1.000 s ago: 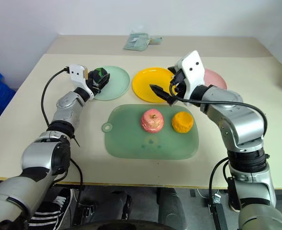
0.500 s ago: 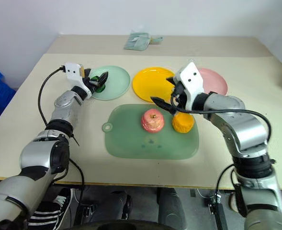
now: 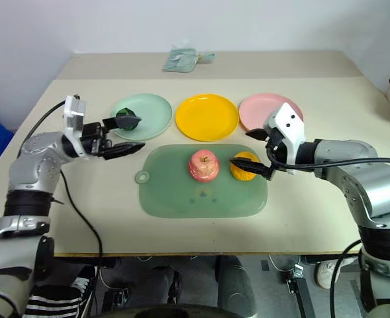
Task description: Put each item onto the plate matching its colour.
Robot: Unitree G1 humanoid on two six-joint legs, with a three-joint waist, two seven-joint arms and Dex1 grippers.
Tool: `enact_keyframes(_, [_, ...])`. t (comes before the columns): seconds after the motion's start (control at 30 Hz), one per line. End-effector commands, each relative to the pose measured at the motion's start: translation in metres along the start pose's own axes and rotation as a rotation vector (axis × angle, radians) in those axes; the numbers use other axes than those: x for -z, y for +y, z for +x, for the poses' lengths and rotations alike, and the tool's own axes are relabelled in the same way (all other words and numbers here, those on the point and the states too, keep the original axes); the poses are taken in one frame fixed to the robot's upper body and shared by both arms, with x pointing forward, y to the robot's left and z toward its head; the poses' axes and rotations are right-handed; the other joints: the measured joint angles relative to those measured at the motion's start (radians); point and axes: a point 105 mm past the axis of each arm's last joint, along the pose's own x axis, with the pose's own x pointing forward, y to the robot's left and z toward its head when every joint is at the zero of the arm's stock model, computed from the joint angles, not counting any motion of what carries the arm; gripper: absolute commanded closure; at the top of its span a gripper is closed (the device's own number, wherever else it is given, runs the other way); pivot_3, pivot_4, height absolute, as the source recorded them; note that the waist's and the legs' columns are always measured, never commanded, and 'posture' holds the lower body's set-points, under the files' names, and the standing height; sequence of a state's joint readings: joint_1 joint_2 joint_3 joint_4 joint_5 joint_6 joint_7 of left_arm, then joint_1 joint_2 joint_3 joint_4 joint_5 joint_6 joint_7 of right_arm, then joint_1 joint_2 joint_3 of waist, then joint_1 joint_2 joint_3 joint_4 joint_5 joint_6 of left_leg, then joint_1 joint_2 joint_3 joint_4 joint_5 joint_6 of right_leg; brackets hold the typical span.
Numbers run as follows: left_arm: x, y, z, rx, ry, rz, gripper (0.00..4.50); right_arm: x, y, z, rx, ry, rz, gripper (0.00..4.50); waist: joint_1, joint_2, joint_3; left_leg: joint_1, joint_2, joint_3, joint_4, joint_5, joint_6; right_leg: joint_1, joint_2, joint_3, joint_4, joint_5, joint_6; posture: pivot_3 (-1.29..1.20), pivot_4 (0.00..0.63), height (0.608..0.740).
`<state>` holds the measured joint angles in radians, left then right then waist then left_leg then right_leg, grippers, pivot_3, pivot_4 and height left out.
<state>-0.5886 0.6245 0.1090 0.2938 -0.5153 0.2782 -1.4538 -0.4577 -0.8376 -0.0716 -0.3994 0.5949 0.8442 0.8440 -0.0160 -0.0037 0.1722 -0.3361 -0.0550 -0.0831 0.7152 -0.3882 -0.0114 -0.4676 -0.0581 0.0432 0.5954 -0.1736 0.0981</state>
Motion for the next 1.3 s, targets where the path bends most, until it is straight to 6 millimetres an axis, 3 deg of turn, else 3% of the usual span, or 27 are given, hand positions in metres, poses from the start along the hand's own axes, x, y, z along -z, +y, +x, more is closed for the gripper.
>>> enact_keyframes(0.03, [-0.002, -0.026, -0.012, 0.134, 0.098, 0.017, 0.07, -0.010, 0.022, 0.021, -0.063, -0.020, -0.069, 0.00, -0.001, 0.000, 0.000, 0.000, 0.000, 0.000, 0.000, 0.000, 0.000, 0.000, 0.000, 0.000, 0.000, 0.000, 0.000, 0.00, 0.150, 0.740])
enact_keyframes(0.27, [-0.006, -0.037, -0.020, 0.128, 0.136, 0.049, 0.07, -0.004, 0.010, 0.050, -0.001, 0.022, -0.118, 0.00, 0.009, 0.000, 0.000, -0.003, -0.003, 0.000, 0.001, 0.001, -0.001, -0.001, -0.004, 0.000, -0.001, 0.000, 0.000, 0.00, 0.150, 0.740])
enact_keyframes(0.4, [-0.009, -0.039, -0.021, 0.105, 0.125, 0.054, 0.07, -0.001, 0.015, 0.058, -0.051, 0.028, -0.093, 0.00, 0.003, 0.000, 0.000, -0.003, -0.003, 0.000, 0.000, 0.002, -0.003, -0.001, -0.003, 0.000, -0.002, 0.000, 0.000, 0.00, 0.150, 0.740])
enact_keyframes(0.77, [-0.008, -0.046, -0.027, 0.017, 0.118, 0.050, 0.07, 0.036, 0.014, 0.077, -0.113, 0.139, -0.036, 0.00, 0.000, 0.000, 0.000, -0.002, -0.002, 0.001, 0.000, 0.000, 0.001, -0.002, -0.003, 0.000, -0.001, 0.000, 0.000, 0.00, 0.150, 0.740])
enact_keyframes(0.83, [-0.008, -0.047, -0.026, 0.012, 0.118, 0.048, 0.00, 0.041, 0.020, 0.078, -0.152, 0.153, -0.027, 0.57, 0.000, 0.000, 0.000, -0.002, -0.002, 0.001, 0.000, 0.000, 0.000, -0.002, -0.003, 0.000, -0.001, 0.000, 0.000, 0.00, 0.150, 0.740])
enact_keyframes(0.9, [-0.009, -0.047, -0.026, -0.001, 0.111, 0.048, 0.00, 0.030, 0.017, 0.081, -0.125, 0.095, -0.005, 1.21, 0.000, 0.000, 0.000, -0.002, -0.002, 0.001, 0.000, 0.000, 0.000, -0.001, -0.003, 0.000, -0.001, 0.000, 0.000, 0.00, 0.150, 0.740])
enact_keyframes(0.93, [-0.009, -0.046, -0.027, -0.015, 0.104, 0.050, 0.00, 0.013, 0.011, 0.081, -0.100, 0.015, 0.012, 1.52, 0.000, 0.000, 0.000, -0.002, -0.002, 0.000, 0.000, 0.000, 0.000, -0.001, -0.003, 0.000, -0.001, 0.000, 0.000, 0.00, 0.150, 0.740])
enact_keyframes(0.97, [-0.011, -0.043, -0.026, -0.035, 0.092, 0.060, 0.00, -0.007, 0.003, 0.081, -0.065, -0.077, 0.041, 1.52, -0.002, 0.000, 0.000, -0.002, -0.002, 0.000, 0.000, 0.000, 0.000, -0.001, -0.003, 0.000, -0.001, 0.000, 0.000, 0.00, 0.150, 0.740])
enact_keyframes(1.03, [-0.019, -0.029, -0.024, -0.109, 0.032, 0.070, 0.00, -0.047, -0.028, 0.072, 0.066, -0.270, 0.137, 1.52, -0.004, 0.002, 0.001, -0.002, -0.002, 0.001, 0.000, 0.000, 0.000, -0.003, -0.002, 0.000, 0.000, 0.000, 0.000, 0.00, 0.150, 0.740])
enact_keyframes(1.1, [-0.026, -0.017, -0.020, -0.165, -0.023, 0.095, 0.00, -0.069, -0.064, 0.057, 0.238, -0.389, 0.175, 1.52, 0.003, 0.002, 0.002, -0.004, -0.002, 0.001, 0.000, 0.002, -0.004, -0.005, -0.003, 0.001, 0.000, 0.001, -0.002, 0.00, 0.150, 0.740])
enact_keyframes(1.2, [-0.032, -0.008, -0.008, -0.208, -0.067, 0.103, 0.00, -0.061, -0.121, 0.030, 0.560, -0.405, 0.209, 1.52, 0.014, 0.000, 0.000, -0.005, -0.002, -0.001, -0.001, 0.005, -0.008, -0.004, -0.003, -0.001, 0.000, 0.001, -0.003, 0.00, 0.150, 0.740])
enact_keyframes(1.3, [-0.029, 0.000, 0.004, -0.236, -0.078, 0.058, 0.00, -0.026, -0.166, -0.002, 0.868, -0.288, 0.207, 1.52, 0.015, -0.002, -0.001, -0.004, -0.003, -0.001, -0.001, 0.003, -0.006, -0.002, -0.003, -0.002, -0.002, 0.001, -0.003, 0.00, 0.150, 0.740])
